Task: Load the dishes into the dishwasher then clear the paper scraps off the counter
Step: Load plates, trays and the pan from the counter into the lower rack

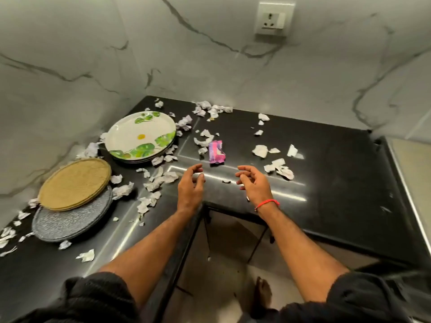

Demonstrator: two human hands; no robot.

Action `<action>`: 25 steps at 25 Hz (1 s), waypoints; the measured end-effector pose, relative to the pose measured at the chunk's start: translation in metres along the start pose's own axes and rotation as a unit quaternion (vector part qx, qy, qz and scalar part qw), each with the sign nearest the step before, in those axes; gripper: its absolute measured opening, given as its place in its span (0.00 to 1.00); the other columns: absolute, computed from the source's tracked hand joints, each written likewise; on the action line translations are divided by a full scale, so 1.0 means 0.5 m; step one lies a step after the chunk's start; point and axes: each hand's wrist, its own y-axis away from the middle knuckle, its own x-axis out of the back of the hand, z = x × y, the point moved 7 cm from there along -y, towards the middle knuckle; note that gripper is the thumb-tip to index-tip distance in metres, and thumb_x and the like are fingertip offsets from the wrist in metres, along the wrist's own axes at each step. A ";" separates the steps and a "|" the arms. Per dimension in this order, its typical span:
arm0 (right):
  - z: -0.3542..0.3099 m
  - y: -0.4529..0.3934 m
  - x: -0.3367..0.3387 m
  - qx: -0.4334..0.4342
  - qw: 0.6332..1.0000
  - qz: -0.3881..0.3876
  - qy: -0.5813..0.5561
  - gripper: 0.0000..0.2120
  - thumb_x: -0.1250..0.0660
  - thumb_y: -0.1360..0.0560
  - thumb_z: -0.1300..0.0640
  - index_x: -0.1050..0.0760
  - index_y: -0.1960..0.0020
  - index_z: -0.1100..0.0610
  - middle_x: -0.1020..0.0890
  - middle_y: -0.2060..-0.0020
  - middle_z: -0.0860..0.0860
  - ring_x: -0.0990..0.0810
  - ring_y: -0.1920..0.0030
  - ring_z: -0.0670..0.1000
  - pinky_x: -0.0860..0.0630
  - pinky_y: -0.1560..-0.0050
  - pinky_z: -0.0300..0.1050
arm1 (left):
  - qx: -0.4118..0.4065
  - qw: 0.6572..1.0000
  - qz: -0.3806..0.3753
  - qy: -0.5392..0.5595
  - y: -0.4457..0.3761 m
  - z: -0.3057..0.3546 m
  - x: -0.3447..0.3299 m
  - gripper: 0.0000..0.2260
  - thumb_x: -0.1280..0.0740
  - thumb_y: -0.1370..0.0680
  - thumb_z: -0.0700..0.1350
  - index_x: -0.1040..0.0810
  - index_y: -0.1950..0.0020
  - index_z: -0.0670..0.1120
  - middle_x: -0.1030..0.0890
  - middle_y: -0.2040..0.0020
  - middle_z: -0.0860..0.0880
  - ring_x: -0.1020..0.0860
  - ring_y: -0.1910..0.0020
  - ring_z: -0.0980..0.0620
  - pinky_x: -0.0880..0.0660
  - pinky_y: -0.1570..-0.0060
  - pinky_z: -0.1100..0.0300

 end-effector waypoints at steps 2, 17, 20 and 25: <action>0.000 -0.052 -0.043 0.001 1.000 -0.023 -0.008 0.12 0.39 0.22 0.67 0.21 0.44 0.55 0.16 0.54 0.52 0.18 0.61 0.45 0.22 0.61 0.37 | 0.010 0.999 0.027 -0.015 -0.035 -0.025 0.030 0.12 0.36 0.21 0.52 0.24 0.38 0.58 0.19 0.43 0.56 0.17 0.48 0.53 0.18 0.50 0.44; 0.006 -0.304 -0.410 -0.032 0.938 -0.338 0.066 0.25 0.37 0.21 0.66 0.36 0.25 0.58 0.28 0.32 0.54 0.28 0.32 0.51 0.28 0.32 0.55 | 0.212 0.937 0.258 -0.102 -0.185 -0.155 0.259 0.17 0.33 0.20 0.43 0.25 0.30 0.43 0.25 0.35 0.44 0.22 0.49 0.53 0.25 0.43 0.57; -0.003 -0.315 -0.469 -0.046 0.945 -0.319 0.059 0.24 0.36 0.21 0.66 0.34 0.27 0.57 0.25 0.37 0.55 0.24 0.38 0.51 0.26 0.35 0.54 | 0.202 0.925 0.299 -0.122 -0.183 -0.165 0.319 0.15 0.34 0.19 0.40 0.23 0.33 0.44 0.24 0.37 0.44 0.21 0.46 0.49 0.28 0.45 0.61; -0.012 -0.259 -0.573 -0.036 0.934 -0.347 0.072 0.16 0.35 0.22 0.64 0.26 0.37 0.51 0.19 0.47 0.52 0.20 0.50 0.51 0.23 0.52 0.48 | 0.207 0.857 0.396 -0.257 -0.116 -0.180 0.473 0.11 0.34 0.20 0.45 0.22 0.38 0.50 0.26 0.37 0.46 0.29 0.39 0.44 0.32 0.40 0.51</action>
